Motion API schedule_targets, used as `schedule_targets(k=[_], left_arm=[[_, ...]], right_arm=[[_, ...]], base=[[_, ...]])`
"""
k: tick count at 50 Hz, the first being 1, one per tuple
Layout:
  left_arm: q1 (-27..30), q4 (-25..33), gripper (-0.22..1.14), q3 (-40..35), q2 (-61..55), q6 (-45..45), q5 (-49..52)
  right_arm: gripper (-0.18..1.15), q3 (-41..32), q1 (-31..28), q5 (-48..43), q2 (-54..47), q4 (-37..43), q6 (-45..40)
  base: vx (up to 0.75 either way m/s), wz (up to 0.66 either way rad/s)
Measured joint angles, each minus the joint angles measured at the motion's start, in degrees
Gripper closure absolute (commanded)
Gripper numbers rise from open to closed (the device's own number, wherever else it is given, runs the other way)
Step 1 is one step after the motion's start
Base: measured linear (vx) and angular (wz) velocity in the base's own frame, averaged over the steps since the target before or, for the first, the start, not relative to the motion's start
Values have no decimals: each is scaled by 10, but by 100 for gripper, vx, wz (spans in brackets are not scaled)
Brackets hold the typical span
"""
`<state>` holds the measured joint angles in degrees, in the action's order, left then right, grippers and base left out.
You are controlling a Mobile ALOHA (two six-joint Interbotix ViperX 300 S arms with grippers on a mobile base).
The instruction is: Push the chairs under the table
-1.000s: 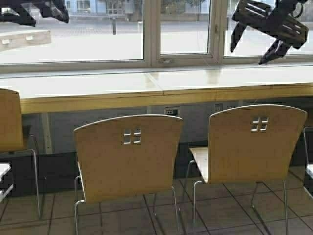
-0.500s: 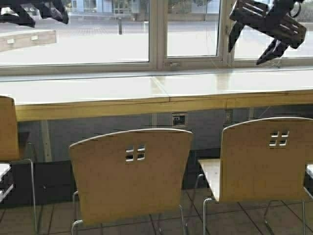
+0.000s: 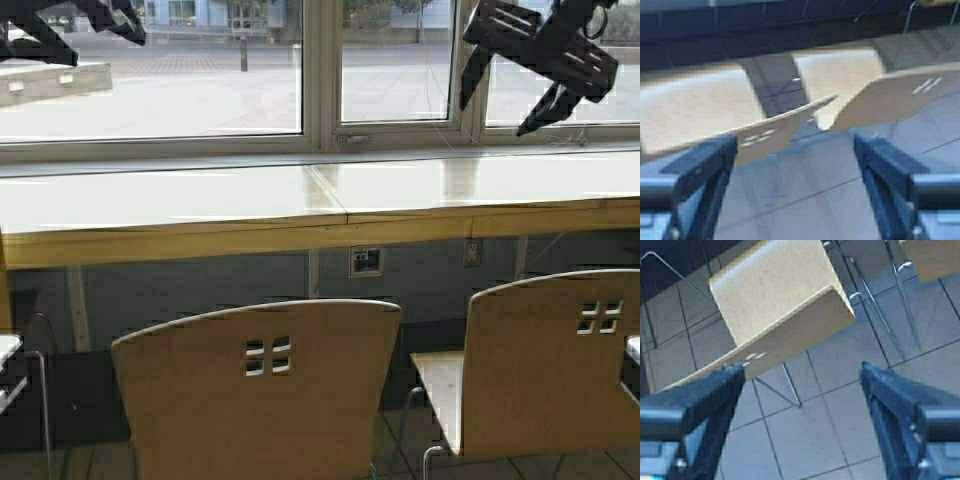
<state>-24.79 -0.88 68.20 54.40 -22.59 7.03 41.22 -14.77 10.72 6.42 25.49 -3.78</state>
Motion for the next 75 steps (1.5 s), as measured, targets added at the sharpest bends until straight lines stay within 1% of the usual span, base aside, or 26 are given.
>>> schedule_targets(k=[9,15,23,28,32,42,48,54,64,75], left_arm=[[0,136,-8,6,-5,-77,-4],[0,227,-8,18,-35,-97,-45],[0,347,-8,32,-146,-99,-107],[-4,397,-8,23,-236,-100,-127],[-23,425,-8,-2,-311,-99,-143],[-85,496,-9,-102,-509,-121,-204],[-109,546,-8,-153,-604,-169,-221],[-121,581,-8,-178,-679,-226,-230],[-118,591,-8,-207,-749,-294,-243],[-119,595,-8,-248,-816,-326,-249]], right_arm=[[-4,-26,-31,1,-47,88,-1],[-4,-52,-42,2,-87,147,-1],[-4,-68,-51,1,-138,221,-1],[-4,-68,-50,-4,-163,255,-1],[-4,-70,-52,-11,-180,266,-1],[-4,-79,-53,-33,-217,289,-1],[-4,-83,-53,-40,-235,325,-1],[-4,-89,-52,-40,-265,371,-1],[-4,-112,-54,-36,-308,403,-1],[-4,-134,-55,-11,-365,440,-1]], base=[[19,1],[17,7],[13,8],[10,7],[6,6],[5,4],[3,2],[3,2],[2,2],[2,3]])
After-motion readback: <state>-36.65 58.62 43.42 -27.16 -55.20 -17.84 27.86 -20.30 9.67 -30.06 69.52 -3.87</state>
